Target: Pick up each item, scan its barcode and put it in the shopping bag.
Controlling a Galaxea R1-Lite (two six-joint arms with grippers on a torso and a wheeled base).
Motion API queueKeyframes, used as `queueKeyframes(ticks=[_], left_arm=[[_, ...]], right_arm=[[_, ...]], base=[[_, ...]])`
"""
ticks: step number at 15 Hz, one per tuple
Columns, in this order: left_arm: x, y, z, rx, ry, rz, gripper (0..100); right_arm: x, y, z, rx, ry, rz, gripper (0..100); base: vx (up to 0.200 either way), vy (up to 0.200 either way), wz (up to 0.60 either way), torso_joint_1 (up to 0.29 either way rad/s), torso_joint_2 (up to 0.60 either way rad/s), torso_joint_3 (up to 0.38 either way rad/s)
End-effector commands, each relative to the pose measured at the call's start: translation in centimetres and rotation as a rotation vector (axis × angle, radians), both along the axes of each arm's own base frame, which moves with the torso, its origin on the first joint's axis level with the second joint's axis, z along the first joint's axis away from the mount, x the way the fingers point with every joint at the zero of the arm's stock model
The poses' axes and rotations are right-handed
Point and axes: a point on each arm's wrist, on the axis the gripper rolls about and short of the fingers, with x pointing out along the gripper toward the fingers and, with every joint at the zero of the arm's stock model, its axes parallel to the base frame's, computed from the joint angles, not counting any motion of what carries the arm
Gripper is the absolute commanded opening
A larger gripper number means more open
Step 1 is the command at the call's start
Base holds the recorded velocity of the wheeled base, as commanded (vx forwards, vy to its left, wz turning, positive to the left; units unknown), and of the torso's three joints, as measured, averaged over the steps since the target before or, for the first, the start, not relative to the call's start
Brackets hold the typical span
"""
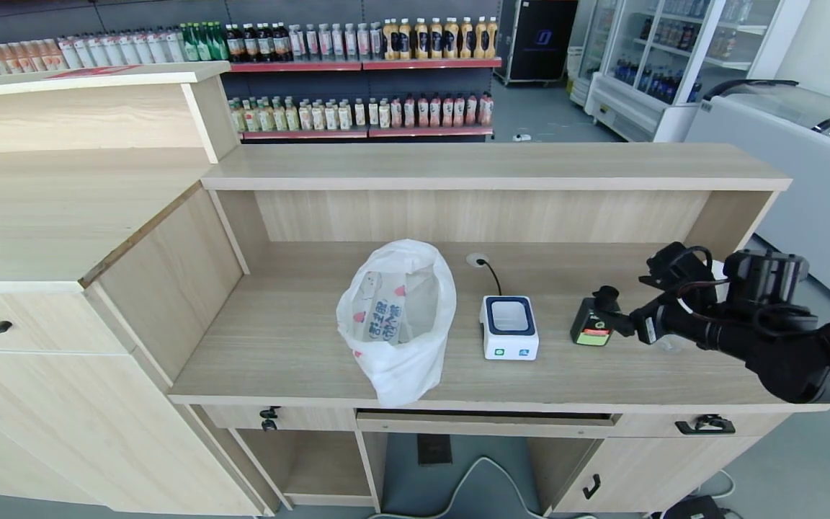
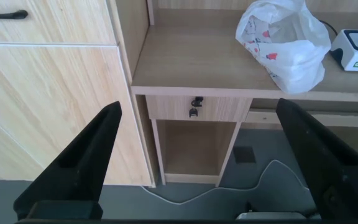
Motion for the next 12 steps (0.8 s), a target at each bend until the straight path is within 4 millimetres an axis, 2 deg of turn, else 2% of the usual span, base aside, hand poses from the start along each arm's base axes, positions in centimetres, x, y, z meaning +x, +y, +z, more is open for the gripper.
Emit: queueKeyframes(ticks=[1, 3, 6, 12], left_arm=[[0.0, 0.0, 0.0, 0.0, 0.0, 0.0, 100], [0.0, 0.0, 0.0, 0.0, 0.0, 0.0, 100], [0.0, 0.0, 0.0, 0.0, 0.0, 0.0, 100], [0.0, 0.0, 0.0, 0.0, 0.0, 0.0, 100]], right_arm=[[0.9, -0.4, -1.9, -0.016, 0.029, 0.017, 100], [1.8, -1.1, -1.9, -0.04, -0.039, 0.074, 100], [2.6, -2.3, -3.8, -0.088, -0.028, 0.098, 100], [4.7, -3.0, -5.1, -0.113, -0.054, 0.115, 100]], base=[[0.0, 0.0, 0.0, 0.0, 0.0, 0.0], [0.0, 0.0, 0.0, 0.0, 0.0, 0.0], [0.0, 0.0, 0.0, 0.0, 0.0, 0.0], [0.0, 0.0, 0.0, 0.0, 0.0, 0.0]])
